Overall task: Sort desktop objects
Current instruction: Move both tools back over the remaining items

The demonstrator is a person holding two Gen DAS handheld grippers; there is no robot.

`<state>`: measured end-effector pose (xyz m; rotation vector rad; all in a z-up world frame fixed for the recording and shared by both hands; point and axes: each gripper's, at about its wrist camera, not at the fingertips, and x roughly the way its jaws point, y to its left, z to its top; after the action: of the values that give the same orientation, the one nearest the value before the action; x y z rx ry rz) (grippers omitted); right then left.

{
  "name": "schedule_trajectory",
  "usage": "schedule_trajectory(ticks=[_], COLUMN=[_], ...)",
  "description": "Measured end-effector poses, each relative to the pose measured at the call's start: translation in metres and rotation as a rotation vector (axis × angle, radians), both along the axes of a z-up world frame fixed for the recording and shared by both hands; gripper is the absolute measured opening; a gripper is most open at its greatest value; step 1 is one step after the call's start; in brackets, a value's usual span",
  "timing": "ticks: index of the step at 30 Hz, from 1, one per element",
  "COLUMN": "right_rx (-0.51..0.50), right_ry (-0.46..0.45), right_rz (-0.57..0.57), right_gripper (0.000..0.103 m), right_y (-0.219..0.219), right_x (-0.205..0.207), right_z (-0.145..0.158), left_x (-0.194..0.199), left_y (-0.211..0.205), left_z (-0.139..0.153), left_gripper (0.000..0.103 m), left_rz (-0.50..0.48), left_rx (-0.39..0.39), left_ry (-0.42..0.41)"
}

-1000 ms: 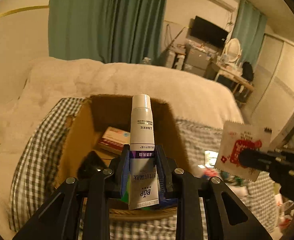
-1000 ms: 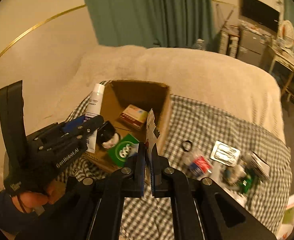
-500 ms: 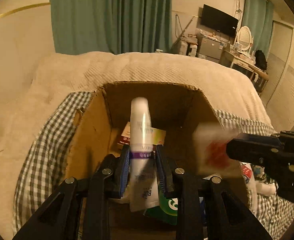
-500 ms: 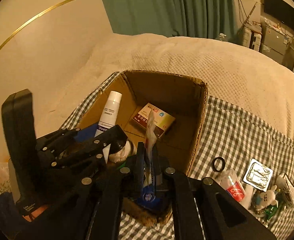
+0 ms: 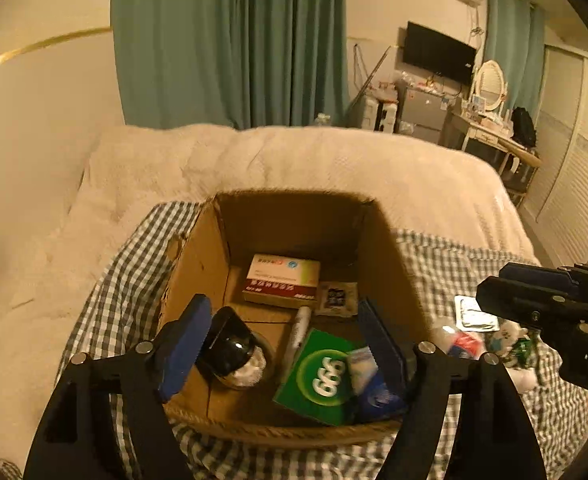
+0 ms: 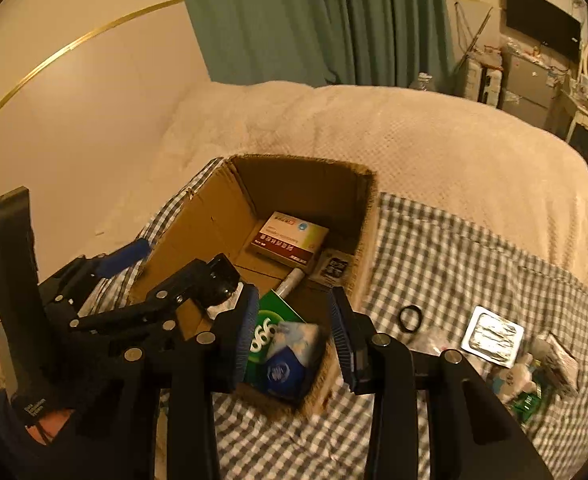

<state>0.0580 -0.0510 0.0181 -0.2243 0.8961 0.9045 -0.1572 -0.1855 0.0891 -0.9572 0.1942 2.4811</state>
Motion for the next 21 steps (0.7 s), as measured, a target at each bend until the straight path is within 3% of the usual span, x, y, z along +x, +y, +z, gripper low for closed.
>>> schedule_trajectory(ticks=[11,21], right_rx=[0.027,0.038], right_ry=[-0.091,-0.12], right_rz=[-0.082,-0.219], right_gripper=[0.037,0.038], right_y=[-0.089,-0.183], right_x=[-0.033,-0.022], right_z=[0.054,0.054], left_x=[0.09,0.133], left_y=[0.044,0.101], left_z=[0.056,0.055], left_gripper=[0.094,0.096], left_rz=[-0.092,-0.168], left_rx=[0.012,-0.024], left_ry=[0.083,0.108])
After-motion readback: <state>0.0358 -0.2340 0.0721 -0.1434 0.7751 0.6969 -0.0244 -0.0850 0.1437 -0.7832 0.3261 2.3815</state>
